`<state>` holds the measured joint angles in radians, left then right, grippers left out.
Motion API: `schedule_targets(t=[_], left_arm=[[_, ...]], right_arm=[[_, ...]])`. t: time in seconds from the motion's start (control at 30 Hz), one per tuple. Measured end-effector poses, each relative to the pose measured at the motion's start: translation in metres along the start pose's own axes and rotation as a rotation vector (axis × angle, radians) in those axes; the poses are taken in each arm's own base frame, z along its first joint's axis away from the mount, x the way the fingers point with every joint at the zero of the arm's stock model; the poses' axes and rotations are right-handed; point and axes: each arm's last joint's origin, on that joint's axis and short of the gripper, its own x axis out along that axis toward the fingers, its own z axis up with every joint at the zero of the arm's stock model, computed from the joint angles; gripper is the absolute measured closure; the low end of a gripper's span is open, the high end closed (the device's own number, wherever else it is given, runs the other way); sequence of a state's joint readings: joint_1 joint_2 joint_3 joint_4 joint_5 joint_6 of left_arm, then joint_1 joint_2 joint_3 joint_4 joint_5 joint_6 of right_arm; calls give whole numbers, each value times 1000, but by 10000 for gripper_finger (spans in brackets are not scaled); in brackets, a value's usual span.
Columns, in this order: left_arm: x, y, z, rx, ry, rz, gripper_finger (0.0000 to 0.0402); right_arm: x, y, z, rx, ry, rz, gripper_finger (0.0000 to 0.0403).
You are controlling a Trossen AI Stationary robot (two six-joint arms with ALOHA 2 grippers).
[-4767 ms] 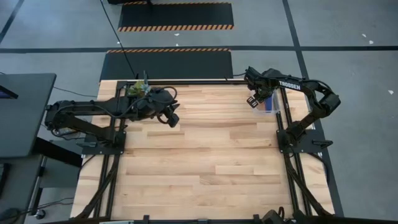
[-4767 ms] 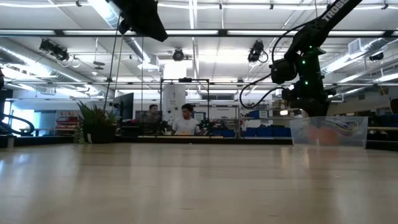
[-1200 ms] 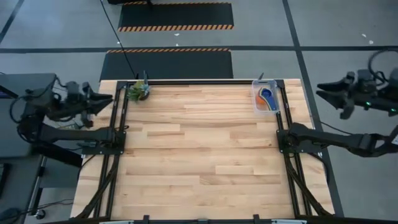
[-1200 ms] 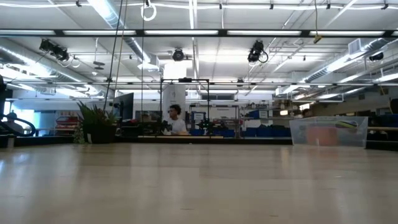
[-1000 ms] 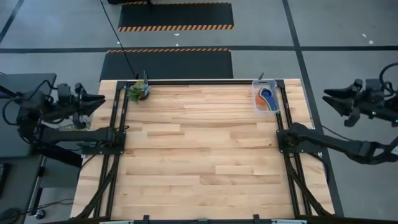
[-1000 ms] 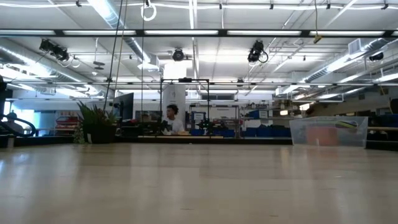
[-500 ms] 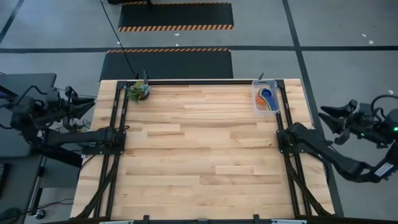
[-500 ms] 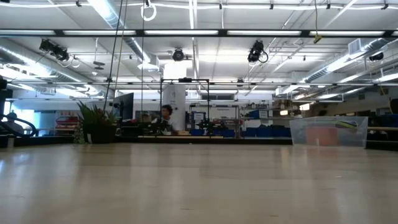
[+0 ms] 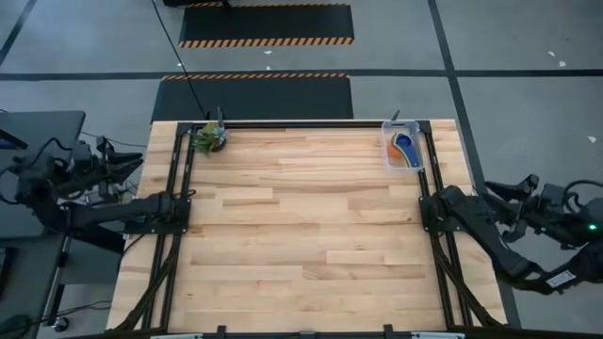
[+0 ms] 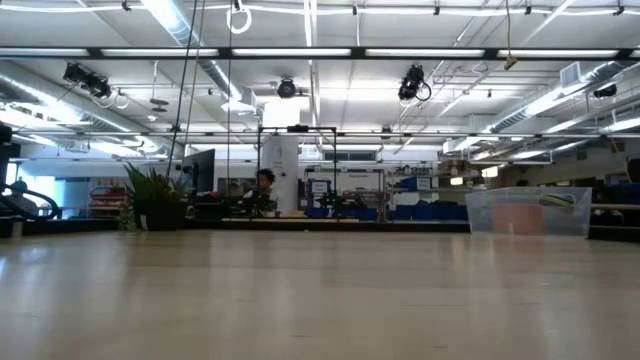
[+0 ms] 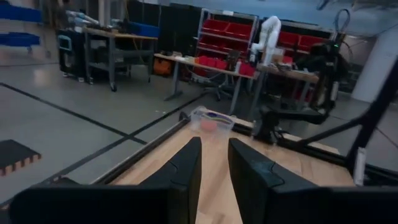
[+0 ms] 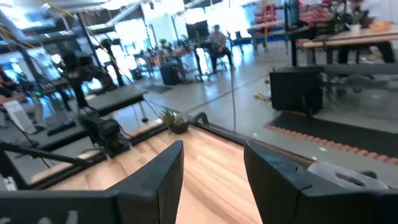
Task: Nest measuring cups in basket
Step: Return to Home Position
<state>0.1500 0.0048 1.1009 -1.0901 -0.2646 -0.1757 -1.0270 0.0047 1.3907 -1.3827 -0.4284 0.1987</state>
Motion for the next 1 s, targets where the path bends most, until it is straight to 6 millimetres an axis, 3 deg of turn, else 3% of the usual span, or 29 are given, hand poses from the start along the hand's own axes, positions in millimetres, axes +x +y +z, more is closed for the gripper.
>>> schedule_targets(t=[0.23, 0.4, 0.63, 1.0], left_arm=[[39, -13, -8, 88, -84, -20, 315], [79, -20, -28, 118, -137, -81, 315], [124, -25, -65, 132, -195, -119, 315], [150, -26, -107, 61, -143, -207, 315]], right_arm=[[21, 12, 6, -101, -64, -16, 228], [45, 12, 4, -130, -51, -2, 228], [89, -5, -5, -144, 1, 45, 228], [139, -39, -32, -95, 76, 241, 228]])
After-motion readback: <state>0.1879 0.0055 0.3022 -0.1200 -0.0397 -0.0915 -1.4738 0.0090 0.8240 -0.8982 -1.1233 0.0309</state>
